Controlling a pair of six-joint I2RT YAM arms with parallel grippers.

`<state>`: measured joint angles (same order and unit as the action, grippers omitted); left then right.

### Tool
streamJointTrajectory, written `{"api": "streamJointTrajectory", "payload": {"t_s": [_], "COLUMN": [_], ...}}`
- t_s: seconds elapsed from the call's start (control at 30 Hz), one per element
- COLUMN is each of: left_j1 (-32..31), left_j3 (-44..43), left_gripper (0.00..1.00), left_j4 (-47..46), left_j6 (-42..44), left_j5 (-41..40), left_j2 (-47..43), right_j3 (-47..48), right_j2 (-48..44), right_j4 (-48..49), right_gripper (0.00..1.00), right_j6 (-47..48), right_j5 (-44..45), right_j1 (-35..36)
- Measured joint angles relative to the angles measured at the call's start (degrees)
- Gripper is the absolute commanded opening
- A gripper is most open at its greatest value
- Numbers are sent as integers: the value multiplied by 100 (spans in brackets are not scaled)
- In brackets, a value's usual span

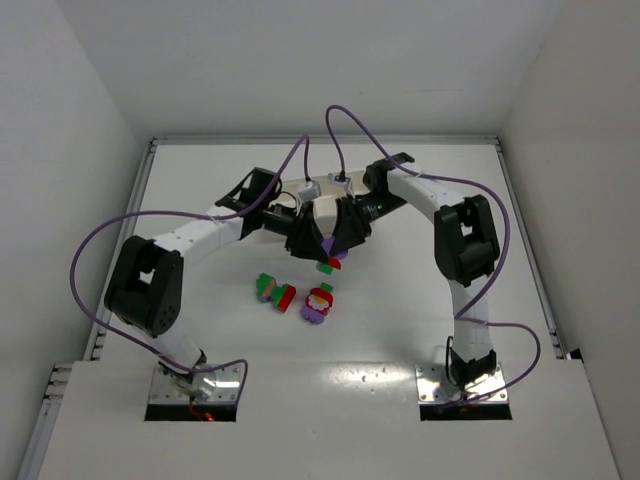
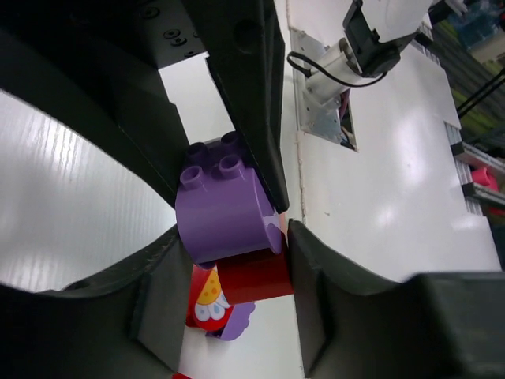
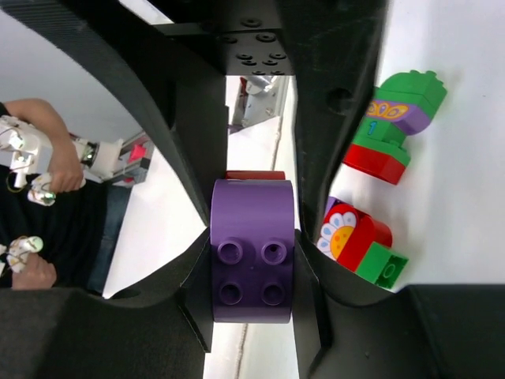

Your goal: Sort the legos into containers by color

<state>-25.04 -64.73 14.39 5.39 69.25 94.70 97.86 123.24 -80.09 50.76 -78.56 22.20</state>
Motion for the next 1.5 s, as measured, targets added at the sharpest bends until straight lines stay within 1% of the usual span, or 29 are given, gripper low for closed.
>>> {"api": "streamJointTrajectory", "payload": {"t_s": [0.03,0.1,0.2,0.4,0.5,0.63,0.77,0.87,0.97,1.07,1.13,1.2,1.27,1.37,1.43,1.47,1.5], "left_j1": [4,26,28,28,22,9,-144,-192,-168,-26,94,219,321,424,461,474,483], "left_j3": [0,4,0,9,20,170,660,903,981,999,999,999,999,999,999,999,999], "left_gripper": [43,37,28,18,15,15,15,15,15,15,15,15,15,15,15,15,15], "left_j4": [11,142,63,4,-90,-208,-31,254,455,555,570,557,533,483,457,450,444], "left_j6": [-17,-61,-57,-48,-28,37,142,374,608,774,822,857,872,870,870,870,870], "left_j5": [-4,-22,9,15,2,-9,-17,-160,-400,-697,-892,-1060,-1182,-1283,-1333,-1346,-1355], "left_j2": [7,20,57,57,57,37,-173,-431,-713,-1040,-1211,-1346,-1438,-1495,-1495,-1495,-1495], "right_j3": [11,24,52,52,74,251,748,1176,1211,267,-68,39,232,223,216,240,273], "right_j2": [0,0,0,-2,-2,-2,28,87,79,-234,-308,-212,-125,-120,-114,-98,-76], "right_j4": [2,4,13,9,2,-28,61,205,881,2800,3519,3982,4489,5228,5486,5552,5598], "right_gripper": [2,2,2,2,2,2,2,2,2,2,2,2,2,2,2,8,11], "right_j6": [0,11,39,57,68,44,22,-175,-973,-2479,-3209,-3753,-4199,-4658,-4868,-4948,-5001], "right_j5": [22,24,26,4,-4,20,63,188,586,1773,2640,3279,3731,4223,4435,4513,4568], "right_j1": [0,-42,-83,-151,-192,-326,-748,-1027,-1147,-1108,-1060,-1032,-1021,-1040,-1047,-1058,-1064]}}
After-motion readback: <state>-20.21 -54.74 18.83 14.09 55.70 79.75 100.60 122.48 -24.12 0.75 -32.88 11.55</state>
